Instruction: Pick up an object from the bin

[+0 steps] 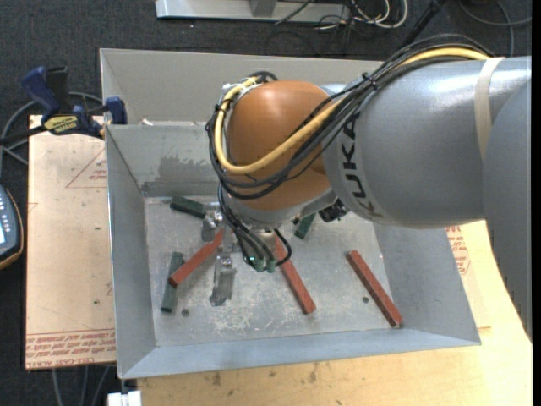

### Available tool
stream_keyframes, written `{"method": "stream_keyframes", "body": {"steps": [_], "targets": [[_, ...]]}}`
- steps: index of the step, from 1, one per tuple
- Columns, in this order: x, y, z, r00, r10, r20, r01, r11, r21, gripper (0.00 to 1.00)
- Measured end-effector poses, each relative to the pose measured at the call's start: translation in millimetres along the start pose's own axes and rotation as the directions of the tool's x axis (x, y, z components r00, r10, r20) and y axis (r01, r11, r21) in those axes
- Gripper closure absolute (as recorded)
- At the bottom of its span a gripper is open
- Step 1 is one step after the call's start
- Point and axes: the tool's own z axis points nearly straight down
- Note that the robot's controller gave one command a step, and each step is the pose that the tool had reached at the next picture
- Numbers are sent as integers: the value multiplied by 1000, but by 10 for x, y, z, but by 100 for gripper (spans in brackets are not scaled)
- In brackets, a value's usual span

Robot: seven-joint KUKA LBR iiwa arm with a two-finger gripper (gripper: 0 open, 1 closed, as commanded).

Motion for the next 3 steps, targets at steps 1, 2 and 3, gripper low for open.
{"method": "stream_keyframes", "body": {"steps": [1,2,3], "targets": [[-262,-4,1477,998,59,5,-59,998,-1,0],[-273,5,1428,998,60,9,-60,998,-3,100],[101,455,-21,997,79,15,-79,997,-7,100]]}}
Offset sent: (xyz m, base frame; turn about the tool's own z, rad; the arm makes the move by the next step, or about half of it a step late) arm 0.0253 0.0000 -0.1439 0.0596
